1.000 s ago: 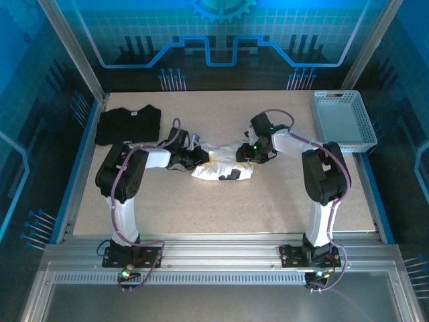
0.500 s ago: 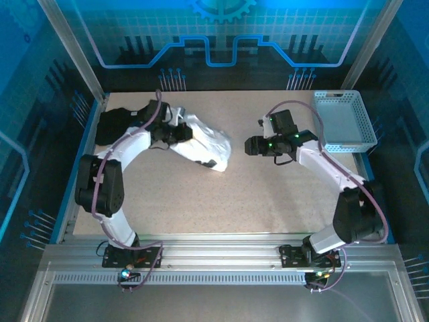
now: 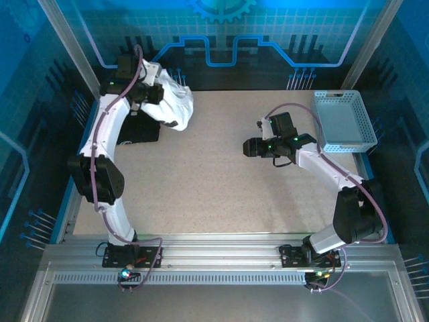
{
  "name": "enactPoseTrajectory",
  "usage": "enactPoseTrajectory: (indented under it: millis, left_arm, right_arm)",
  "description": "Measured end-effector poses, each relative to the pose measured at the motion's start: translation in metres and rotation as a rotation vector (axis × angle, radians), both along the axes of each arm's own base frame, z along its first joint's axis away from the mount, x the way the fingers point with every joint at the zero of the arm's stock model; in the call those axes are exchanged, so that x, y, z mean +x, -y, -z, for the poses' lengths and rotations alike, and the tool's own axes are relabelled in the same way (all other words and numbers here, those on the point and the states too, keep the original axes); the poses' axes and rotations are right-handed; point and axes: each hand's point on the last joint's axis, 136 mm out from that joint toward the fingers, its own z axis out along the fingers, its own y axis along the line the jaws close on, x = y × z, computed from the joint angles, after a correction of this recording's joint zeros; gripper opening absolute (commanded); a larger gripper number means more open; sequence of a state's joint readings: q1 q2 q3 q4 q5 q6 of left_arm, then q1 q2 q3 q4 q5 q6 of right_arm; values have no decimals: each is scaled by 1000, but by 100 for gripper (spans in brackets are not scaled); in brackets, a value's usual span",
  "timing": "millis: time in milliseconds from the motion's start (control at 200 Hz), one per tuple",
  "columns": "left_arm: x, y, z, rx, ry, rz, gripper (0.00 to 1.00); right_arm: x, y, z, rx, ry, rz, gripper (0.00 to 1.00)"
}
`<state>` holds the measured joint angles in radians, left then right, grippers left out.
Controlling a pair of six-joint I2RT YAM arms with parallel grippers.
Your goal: Fold the inside-out t-shirt
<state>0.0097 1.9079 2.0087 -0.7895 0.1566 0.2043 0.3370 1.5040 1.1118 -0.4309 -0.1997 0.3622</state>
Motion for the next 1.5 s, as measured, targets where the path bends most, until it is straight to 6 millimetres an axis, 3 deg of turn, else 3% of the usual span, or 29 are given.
enactPoseTrajectory:
  millis: [150, 260, 310, 400, 530, 575, 655, 720, 815, 910, 980, 1040, 1140, 1175, 1251, 1346, 1431, 1501]
  left_arm:
    - [7, -45, 15, 20, -33, -63, 0]
    - [14, -90, 46, 46, -92, -154, 0]
    - [18, -111, 62, 65, -114, -202, 19]
    - [30, -154, 104, 107, -167, -317, 25]
    - [46, -219, 161, 225, -253, -516, 74]
    - [47, -239, 177, 270, -280, -586, 81]
    - [37, -256, 189, 330, -321, -662, 90]
    - [33, -262, 181, 352, -313, -706, 94]
    - [21, -258, 155, 345, -274, -753, 97]
    - [-4, -238, 115, 311, -214, -782, 99]
    - [-26, -212, 81, 250, -143, -790, 99]
    - [-45, -184, 53, 143, -57, -781, 99]
    - [-87, -137, 34, -86, 65, -726, 99]
    - [-102, -126, 36, -159, 107, -711, 99]
    - [-137, -105, 61, -275, 140, -694, 99]
    - [-173, -84, 117, -319, 133, -685, 99]
    - [-199, -70, 159, -276, 130, -670, 99]
    - [-207, -65, 173, -205, 176, -645, 99]
  right_arm:
    - [1, -1, 5, -5, -6, -8, 66]
    - [1, -1, 7, -10, -9, -13, 66]
    - [1, -1, 8, -11, -12, -14, 66]
    - [1, -2, 8, -6, -14, -18, 66]
    - [-3, -1, 9, -12, -28, -17, 67]
    - [-6, 1, 8, -17, -29, -13, 67]
    - [-14, 6, 2, -25, -19, -6, 68]
    - [-21, 12, -5, -34, -2, 3, 68]
    - [-29, 22, -17, -69, 33, 20, 70]
    - [-33, 36, -27, -121, 75, 47, 75]
    - [-36, 47, -33, -168, 110, 70, 81]
    - [-37, 59, -34, -211, 130, 98, 95]
    - [-39, 79, -34, -297, 164, 151, 100]
    - [-40, 87, -32, -329, 176, 172, 100]
    - [-44, 106, -29, -397, 207, 226, 100]
    - [-46, 134, -24, -469, 274, 315, 100]
    - [-48, 156, -5, -527, 334, 380, 100]
    - [-51, 169, 23, -563, 365, 404, 100]
